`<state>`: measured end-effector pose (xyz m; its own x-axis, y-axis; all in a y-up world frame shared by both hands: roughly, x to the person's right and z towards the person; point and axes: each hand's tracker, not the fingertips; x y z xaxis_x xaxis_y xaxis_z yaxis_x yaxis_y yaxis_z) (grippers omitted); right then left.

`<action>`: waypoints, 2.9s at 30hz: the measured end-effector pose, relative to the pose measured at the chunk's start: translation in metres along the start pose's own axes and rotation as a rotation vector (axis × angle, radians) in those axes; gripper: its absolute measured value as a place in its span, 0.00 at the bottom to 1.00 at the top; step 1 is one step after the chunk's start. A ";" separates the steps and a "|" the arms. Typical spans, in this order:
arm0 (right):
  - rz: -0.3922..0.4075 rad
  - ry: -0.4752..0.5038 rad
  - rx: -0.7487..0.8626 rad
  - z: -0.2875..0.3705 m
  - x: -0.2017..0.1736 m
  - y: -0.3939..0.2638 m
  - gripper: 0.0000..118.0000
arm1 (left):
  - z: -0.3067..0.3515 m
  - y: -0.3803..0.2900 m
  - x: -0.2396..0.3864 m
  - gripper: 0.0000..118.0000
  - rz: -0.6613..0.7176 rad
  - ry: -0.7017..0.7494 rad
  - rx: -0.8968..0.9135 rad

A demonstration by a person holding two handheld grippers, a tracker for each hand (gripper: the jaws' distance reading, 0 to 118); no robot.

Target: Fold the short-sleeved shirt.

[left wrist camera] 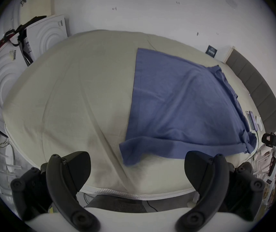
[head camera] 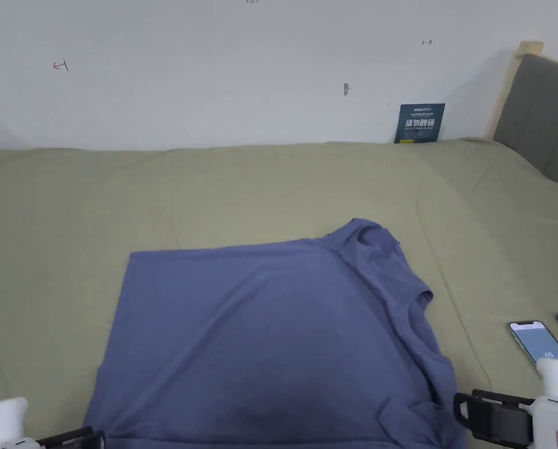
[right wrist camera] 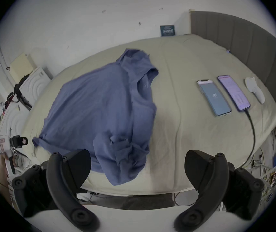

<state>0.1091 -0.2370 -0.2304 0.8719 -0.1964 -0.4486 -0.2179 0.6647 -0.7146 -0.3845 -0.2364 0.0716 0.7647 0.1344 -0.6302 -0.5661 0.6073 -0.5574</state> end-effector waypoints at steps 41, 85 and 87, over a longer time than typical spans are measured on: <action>0.151 0.006 -0.036 -0.164 -0.044 0.117 0.00 | -0.351 0.315 0.067 0.97 -0.073 0.124 -0.151; 0.212 -0.079 -0.173 -0.258 -0.023 0.304 0.02 | -0.295 0.322 0.069 0.02 -0.049 0.015 -0.132; 0.180 -0.048 -0.159 -0.231 -0.022 0.309 0.02 | -0.274 0.323 0.069 0.02 -0.047 0.019 -0.115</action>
<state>-0.0786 -0.1938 -0.5655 0.8316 -0.0480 -0.5533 -0.4349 0.5632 -0.7026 -0.5992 -0.2449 -0.2999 0.7855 0.0925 -0.6119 -0.5625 0.5188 -0.6438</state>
